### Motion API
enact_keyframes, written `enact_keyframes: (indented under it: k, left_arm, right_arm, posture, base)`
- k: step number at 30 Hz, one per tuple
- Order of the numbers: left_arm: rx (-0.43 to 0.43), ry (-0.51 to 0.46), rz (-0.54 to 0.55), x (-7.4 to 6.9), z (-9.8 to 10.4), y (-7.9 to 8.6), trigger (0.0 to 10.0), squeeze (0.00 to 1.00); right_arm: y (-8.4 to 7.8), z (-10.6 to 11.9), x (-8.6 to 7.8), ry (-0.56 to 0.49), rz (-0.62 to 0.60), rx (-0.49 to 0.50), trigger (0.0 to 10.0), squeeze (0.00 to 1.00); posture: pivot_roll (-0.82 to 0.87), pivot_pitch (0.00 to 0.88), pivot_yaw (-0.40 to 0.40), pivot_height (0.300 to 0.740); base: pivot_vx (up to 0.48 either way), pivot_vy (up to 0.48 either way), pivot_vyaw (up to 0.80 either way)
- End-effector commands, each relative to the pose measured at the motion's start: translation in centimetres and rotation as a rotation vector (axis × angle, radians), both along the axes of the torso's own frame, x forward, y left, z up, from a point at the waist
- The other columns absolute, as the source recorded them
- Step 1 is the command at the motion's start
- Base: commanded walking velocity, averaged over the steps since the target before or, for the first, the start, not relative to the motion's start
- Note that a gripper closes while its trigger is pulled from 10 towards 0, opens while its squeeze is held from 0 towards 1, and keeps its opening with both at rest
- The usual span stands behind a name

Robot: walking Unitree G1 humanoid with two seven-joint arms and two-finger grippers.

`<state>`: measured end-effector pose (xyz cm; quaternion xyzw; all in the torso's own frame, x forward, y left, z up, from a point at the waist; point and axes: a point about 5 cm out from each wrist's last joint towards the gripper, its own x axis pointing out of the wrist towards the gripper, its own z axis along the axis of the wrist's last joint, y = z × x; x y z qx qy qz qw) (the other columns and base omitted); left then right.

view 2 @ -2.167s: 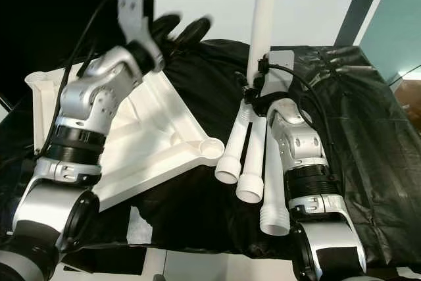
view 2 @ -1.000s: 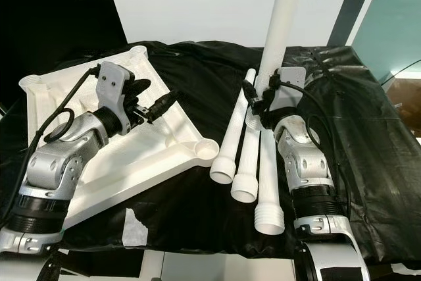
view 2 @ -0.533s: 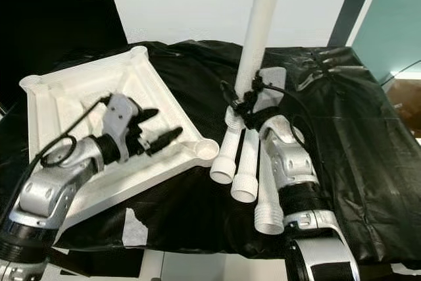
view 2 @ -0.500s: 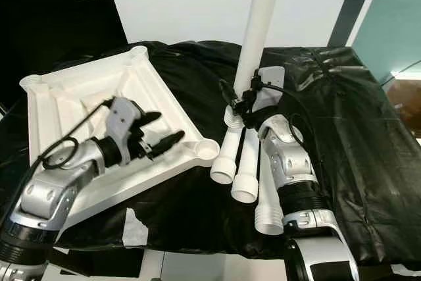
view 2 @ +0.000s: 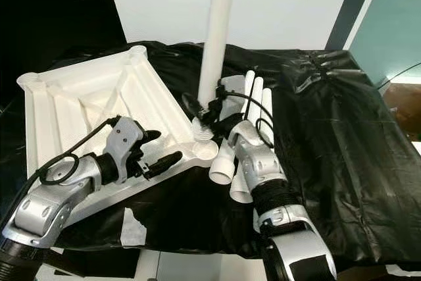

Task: Building children table

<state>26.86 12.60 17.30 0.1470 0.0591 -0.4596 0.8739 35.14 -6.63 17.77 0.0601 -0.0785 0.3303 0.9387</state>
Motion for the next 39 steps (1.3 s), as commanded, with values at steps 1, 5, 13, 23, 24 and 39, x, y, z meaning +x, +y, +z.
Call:
enact_keyframes:
  k: [1, 5, 13, 23, 24, 39]
  left_arm:
    - [0.016, 0.002, 0.000, -0.3, -0.2, -0.2, 10.0, 0.00]
    - [0.017, 0.001, 0.008, -0.4, -0.2, -0.1, 10.0, 0.00]
    - [0.015, -0.003, 0.021, -0.4, -0.2, 0.0, 10.0, 0.00]
    - [0.018, 0.002, 0.010, -0.7, -0.3, -0.3, 10.0, 0.00]
    - [0.018, 0.003, 0.010, -0.8, -0.3, -0.3, 10.0, 0.00]
    - [0.023, 0.010, 0.012, -0.8, -0.4, -0.3, 10.0, 0.00]
  right_arm:
    - [0.2, -0.4, -0.3, 0.009, 0.011, -0.012, 10.0, 0.00]
    - [0.1, -1.5, -0.9, 0.047, 0.007, 0.009, 10.0, 0.00]
    - [-1.1, -4.0, -1.6, 0.136, -0.049, 0.034, 10.0, 0.00]
    - [-2.3, -4.5, -1.0, 0.154, -0.117, 0.024, 10.0, 0.00]
    - [-2.2, -4.6, -1.0, 0.146, -0.109, 0.000, 10.0, 0.00]
    - [-1.3, -7.3, -3.3, 0.061, 0.026, -0.241, 10.0, 0.00]
  posture:
    - [0.05, 0.007, -0.039, 0.740]
    - [0.05, 0.008, -0.039, 0.740]
    - [0.04, 0.011, -0.036, 0.740]
    - [0.05, 0.001, -0.033, 0.740]
    - [0.05, 0.000, -0.033, 0.740]
    - [0.05, 0.000, -0.026, 0.740]
  base:
    - [0.000, 0.000, 0.00]
    - [0.000, 0.000, 0.00]
    - [0.000, 0.000, 0.00]
    - [0.000, 0.000, 0.00]
    - [0.000, 0.000, 0.00]
    - [0.000, 0.000, 0.00]
